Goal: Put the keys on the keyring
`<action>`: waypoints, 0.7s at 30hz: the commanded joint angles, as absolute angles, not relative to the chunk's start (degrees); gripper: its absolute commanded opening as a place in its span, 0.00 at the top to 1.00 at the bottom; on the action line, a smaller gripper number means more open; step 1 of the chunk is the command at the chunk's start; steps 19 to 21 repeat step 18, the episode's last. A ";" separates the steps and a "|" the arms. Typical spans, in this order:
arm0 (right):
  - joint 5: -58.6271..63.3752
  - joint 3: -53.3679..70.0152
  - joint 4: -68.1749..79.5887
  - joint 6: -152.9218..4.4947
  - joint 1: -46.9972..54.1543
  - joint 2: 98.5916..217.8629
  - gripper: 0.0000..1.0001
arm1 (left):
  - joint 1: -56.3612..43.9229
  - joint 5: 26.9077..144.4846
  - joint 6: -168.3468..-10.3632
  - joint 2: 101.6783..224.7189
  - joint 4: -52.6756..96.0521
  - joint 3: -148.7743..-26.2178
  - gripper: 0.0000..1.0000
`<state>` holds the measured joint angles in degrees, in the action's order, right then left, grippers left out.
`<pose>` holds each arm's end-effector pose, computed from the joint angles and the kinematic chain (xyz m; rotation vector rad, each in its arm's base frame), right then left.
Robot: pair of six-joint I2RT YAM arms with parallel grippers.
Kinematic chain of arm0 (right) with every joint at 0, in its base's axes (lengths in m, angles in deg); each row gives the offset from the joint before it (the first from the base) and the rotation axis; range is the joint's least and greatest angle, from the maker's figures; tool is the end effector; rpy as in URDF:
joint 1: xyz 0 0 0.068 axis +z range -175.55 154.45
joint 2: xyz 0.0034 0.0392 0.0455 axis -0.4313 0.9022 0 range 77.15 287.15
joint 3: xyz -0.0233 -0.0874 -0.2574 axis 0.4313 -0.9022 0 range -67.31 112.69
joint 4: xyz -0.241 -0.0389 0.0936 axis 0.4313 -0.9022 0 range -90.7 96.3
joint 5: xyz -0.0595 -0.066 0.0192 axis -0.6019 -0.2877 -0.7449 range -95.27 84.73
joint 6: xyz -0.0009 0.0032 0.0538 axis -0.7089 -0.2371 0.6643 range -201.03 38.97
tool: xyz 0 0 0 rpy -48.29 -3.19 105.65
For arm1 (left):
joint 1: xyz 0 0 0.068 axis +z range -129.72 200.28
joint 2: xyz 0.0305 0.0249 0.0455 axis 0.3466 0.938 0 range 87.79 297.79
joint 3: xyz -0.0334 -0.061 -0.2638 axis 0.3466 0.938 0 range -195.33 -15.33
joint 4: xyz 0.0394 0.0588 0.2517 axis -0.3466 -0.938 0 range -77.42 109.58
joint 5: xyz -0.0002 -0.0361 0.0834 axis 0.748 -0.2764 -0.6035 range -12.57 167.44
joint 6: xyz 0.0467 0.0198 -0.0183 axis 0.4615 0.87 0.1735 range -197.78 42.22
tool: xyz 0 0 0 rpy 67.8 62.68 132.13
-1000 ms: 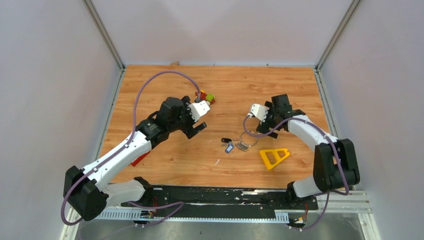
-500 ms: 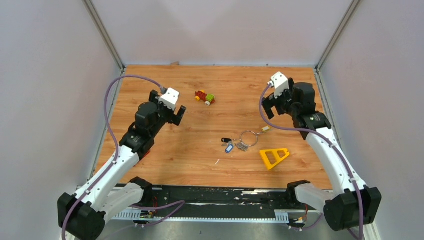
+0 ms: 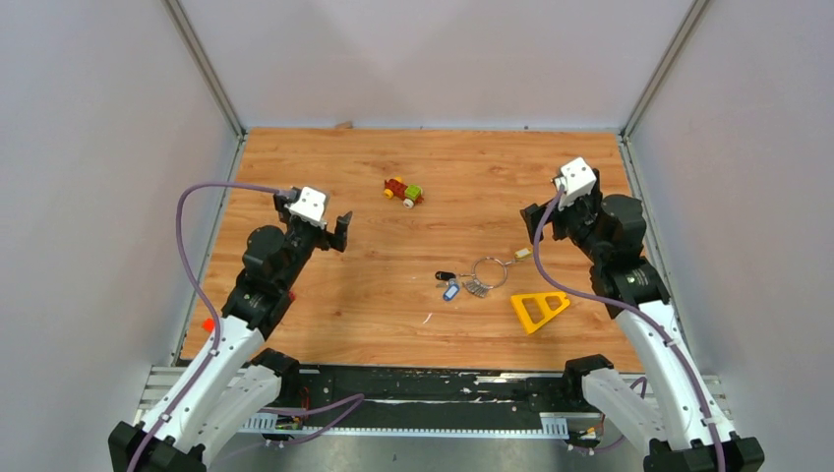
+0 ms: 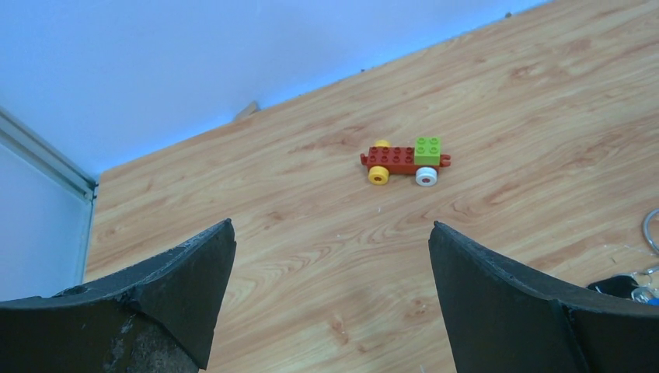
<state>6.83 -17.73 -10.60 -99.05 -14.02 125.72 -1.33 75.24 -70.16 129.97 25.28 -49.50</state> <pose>0.1884 0.0461 0.3460 -0.6108 1.7393 0.1158 0.1723 -0.0667 0.3117 0.3782 1.5685 -0.1581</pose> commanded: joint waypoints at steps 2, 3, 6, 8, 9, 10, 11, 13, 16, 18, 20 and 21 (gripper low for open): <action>8.13 -18.92 -5.75 -97.30 -14.21 123.00 0.00 | -0.99 75.22 -70.45 127.29 30.02 -49.35 0.00; 8.17 -19.01 -5.55 -97.23 -14.21 122.79 0.00 | -0.99 75.43 -70.43 127.19 29.89 -49.30 0.00; 8.27 -19.21 -5.37 -97.38 -14.21 122.55 0.00 | -0.99 75.93 -70.50 127.13 29.70 -49.28 0.00; 8.22 -19.51 -5.17 -97.69 -14.21 122.37 0.00 | -0.99 75.79 -70.49 127.29 29.48 -49.28 0.00; 8.14 -19.65 -5.14 -97.84 -14.21 122.34 0.00 | -0.99 75.69 -70.48 127.34 29.31 -49.42 0.00; 8.11 -19.76 -5.08 -97.96 -14.19 122.41 0.00 | -0.99 75.74 -70.48 127.41 29.15 -49.47 0.00; 8.02 -19.76 -5.09 -98.01 -14.21 122.63 0.00 | -0.99 75.83 -70.56 127.51 29.00 -49.59 0.00; 8.00 -19.71 -5.15 -98.15 -14.21 122.99 0.00 | -0.99 76.25 -70.64 127.60 28.70 -49.70 0.00; 7.64 -19.59 -5.45 -98.38 -14.21 123.67 0.00 | -0.99 76.55 -70.66 127.88 28.40 -49.78 0.00; 7.45 -19.59 -5.47 -98.51 -14.21 123.84 0.00 | -0.99 76.76 -70.66 128.09 28.33 -49.79 0.00; 7.45 -19.59 -5.47 -98.51 -14.21 123.84 0.00 | -0.99 76.76 -70.66 128.09 28.33 -49.79 0.00; 7.45 -19.59 -5.47 -98.51 -14.21 123.84 0.00 | -0.99 76.76 -70.66 128.09 28.33 -49.79 0.00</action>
